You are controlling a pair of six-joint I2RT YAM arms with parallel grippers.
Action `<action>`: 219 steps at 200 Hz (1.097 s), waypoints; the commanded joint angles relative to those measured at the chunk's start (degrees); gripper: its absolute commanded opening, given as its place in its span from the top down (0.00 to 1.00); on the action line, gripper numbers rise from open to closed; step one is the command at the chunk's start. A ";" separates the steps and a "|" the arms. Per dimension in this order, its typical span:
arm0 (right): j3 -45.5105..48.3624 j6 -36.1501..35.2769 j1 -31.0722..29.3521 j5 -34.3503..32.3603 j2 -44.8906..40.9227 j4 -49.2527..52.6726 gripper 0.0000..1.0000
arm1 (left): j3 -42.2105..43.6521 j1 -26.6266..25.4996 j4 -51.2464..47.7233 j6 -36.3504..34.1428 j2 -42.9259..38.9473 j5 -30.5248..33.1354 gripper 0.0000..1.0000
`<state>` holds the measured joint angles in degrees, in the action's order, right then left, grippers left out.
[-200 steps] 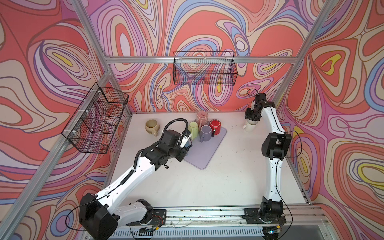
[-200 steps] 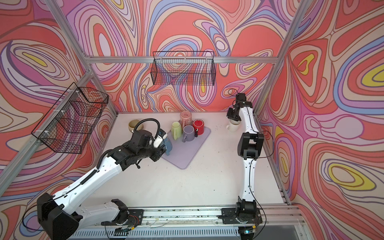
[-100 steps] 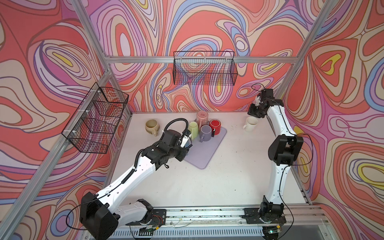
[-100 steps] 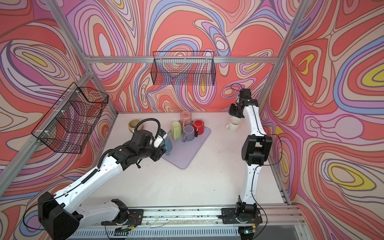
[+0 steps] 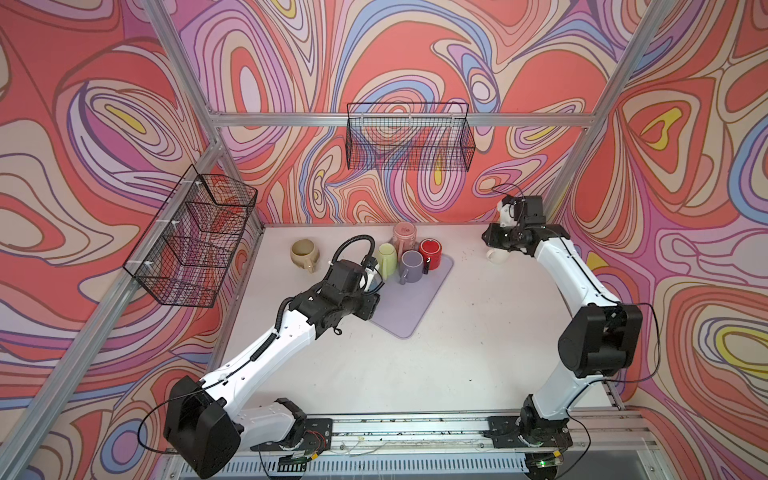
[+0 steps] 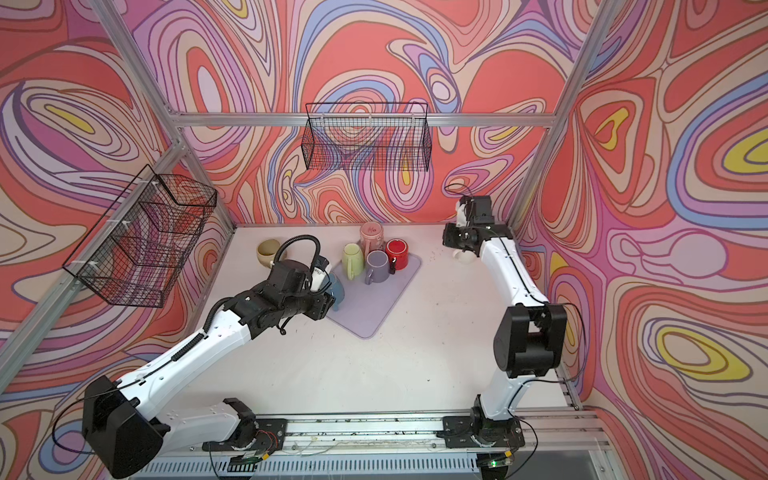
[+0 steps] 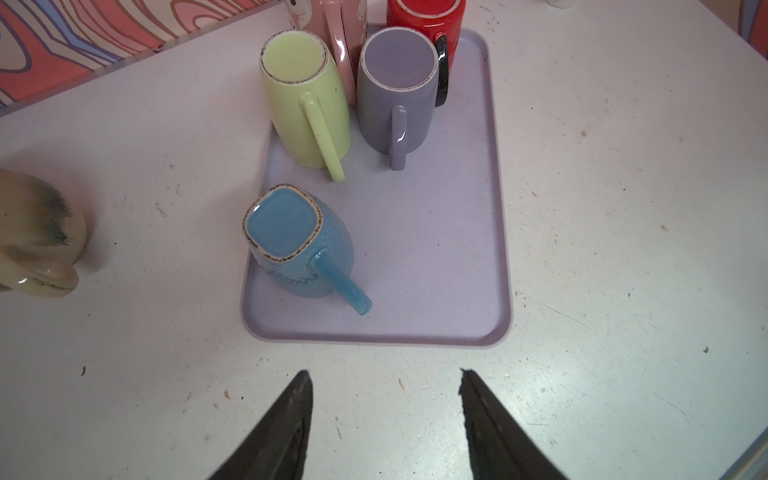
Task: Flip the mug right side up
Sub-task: 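Move the right gripper over the blue flowered mug lying on the tray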
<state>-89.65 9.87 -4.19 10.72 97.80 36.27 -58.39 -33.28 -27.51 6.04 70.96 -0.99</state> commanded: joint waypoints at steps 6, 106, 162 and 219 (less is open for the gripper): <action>7.13 -1.39 -7.14 -1.23 -7.42 -8.70 0.65 | 0.91 2.99 0.74 4.24 -1.86 -2.21 0.38; 13.79 0.80 -33.14 -10.40 -4.13 -14.86 0.51 | 6.54 22.90 -1.90 8.17 -8.06 -15.78 0.39; 10.23 4.48 -43.69 -11.87 5.56 -16.41 0.43 | 8.62 24.60 0.45 9.07 -9.40 -15.44 0.40; 4.29 8.82 -45.68 -12.94 15.67 -15.70 0.41 | 8.86 26.13 0.69 9.42 -10.33 -15.97 0.40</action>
<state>-81.65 15.81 -49.19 -0.08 109.45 20.49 -50.13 -8.25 -27.99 14.50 62.41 -16.14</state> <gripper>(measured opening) 0.588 0.605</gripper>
